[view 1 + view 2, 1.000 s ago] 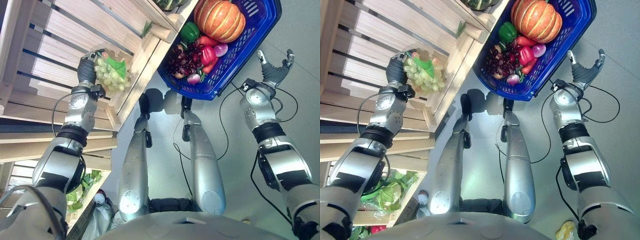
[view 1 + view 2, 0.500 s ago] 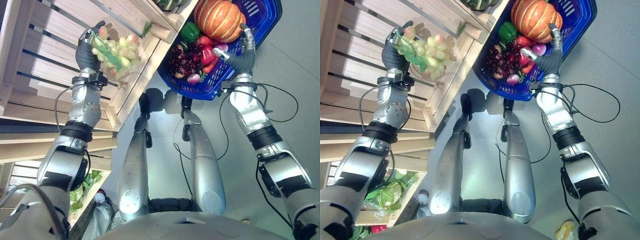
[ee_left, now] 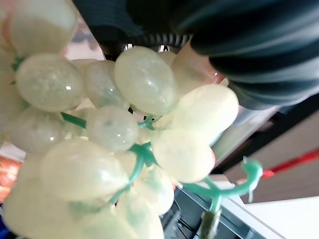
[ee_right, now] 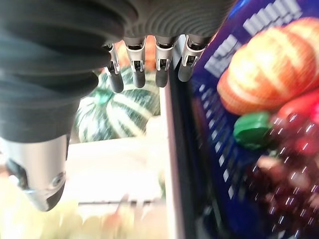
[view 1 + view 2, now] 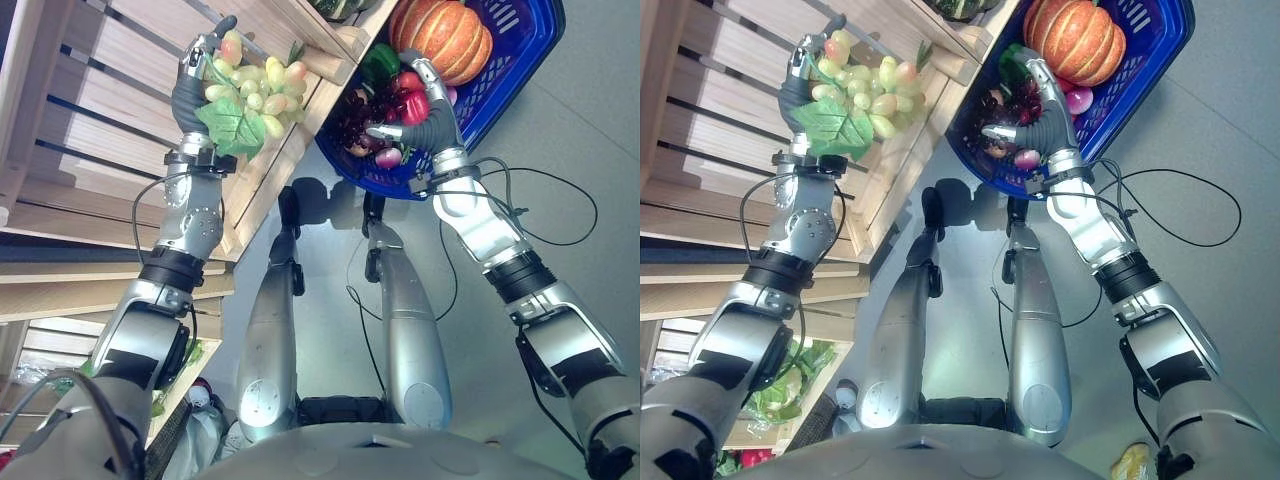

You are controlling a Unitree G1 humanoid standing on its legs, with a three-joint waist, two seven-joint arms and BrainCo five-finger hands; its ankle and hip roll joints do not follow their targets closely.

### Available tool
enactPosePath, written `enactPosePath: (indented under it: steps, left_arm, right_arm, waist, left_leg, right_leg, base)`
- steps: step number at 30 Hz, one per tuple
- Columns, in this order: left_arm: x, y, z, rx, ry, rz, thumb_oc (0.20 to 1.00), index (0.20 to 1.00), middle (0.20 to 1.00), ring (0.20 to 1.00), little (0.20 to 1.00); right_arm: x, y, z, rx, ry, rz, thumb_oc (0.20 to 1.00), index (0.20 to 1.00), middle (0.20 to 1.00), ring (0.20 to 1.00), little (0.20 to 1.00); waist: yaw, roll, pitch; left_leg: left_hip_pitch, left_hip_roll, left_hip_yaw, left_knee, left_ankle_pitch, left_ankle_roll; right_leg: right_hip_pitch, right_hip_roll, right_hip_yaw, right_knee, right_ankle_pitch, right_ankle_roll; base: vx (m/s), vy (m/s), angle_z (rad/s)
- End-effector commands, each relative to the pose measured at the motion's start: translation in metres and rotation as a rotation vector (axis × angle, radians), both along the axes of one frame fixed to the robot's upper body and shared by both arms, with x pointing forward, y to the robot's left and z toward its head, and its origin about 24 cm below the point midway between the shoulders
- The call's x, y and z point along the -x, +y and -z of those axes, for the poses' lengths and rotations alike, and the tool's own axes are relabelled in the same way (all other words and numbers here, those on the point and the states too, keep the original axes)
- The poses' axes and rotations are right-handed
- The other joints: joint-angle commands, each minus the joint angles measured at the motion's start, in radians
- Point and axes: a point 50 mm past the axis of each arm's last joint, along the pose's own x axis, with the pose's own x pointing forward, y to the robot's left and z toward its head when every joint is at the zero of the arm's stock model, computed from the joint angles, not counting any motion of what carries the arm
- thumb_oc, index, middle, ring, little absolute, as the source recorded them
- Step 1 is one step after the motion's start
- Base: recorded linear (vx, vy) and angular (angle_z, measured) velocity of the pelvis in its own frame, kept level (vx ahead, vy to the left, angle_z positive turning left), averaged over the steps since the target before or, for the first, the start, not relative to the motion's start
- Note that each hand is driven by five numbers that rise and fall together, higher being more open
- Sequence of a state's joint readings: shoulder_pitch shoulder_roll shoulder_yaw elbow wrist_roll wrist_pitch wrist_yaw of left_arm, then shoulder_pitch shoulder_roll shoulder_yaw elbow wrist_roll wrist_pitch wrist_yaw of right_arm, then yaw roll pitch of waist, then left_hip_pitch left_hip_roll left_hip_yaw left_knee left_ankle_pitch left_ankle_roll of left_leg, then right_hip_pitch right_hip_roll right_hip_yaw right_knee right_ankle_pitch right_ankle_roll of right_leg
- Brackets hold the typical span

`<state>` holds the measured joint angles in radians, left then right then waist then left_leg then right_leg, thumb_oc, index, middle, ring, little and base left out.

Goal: Pick up fruits and vegetables into the basket

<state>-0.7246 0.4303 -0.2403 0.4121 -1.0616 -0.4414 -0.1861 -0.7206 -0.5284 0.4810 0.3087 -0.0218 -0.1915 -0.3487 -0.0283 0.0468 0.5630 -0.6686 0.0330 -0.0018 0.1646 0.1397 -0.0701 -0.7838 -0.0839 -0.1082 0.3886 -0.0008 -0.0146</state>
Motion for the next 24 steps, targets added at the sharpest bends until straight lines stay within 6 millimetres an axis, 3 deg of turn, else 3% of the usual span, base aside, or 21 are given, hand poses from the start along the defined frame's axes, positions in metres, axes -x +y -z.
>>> enactPosePath:
  steps: [1,12,24]
  left_arm:
    - [0.013,-0.009,-0.024,0.019,-0.164,0.05,0.2,0.2,0.2,0.2,0.2]
    - [0.024,-0.035,-0.041,0.001,-0.234,0.185,0.2,0.2,0.2,0.2,0.2]
    - [0.034,-0.062,-0.049,-0.048,-0.266,0.322,0.2,0.2,0.2,0.2,0.2]
  right_arm:
    - [0.013,0.023,-0.014,0.016,-0.07,-0.129,1.0,1.0,1.0,1.0,1.0]
    - [0.015,0.047,-0.02,0.059,-0.059,-0.219,1.0,1.0,1.0,1.0,1.0]
    - [0.019,0.065,-0.041,0.038,-0.125,-0.262,1.0,1.0,1.0,1.0,1.0]
  waist:
    - [0.002,0.002,-0.043]
    - [0.015,0.007,-0.043]
    - [0.028,0.011,-0.043]
  left_leg:
    - [-0.007,-0.063,0.026,0.079,-0.102,0.019]
    - [-0.009,-0.073,0.02,0.084,-0.099,0.023]
    - [-0.007,-0.083,0.013,0.09,-0.098,0.03]
  right_leg:
    - [0.081,0.008,-0.005,-0.072,-0.015,0.083]
    - [0.083,0.002,-0.013,-0.073,-0.01,0.078]
    - [0.087,-0.002,-0.021,-0.074,-0.003,0.076]
  base:
    - [0.0,0.0,0.0]
    - [0.01,-0.007,0.03]
    - [0.0,-0.005,0.01]
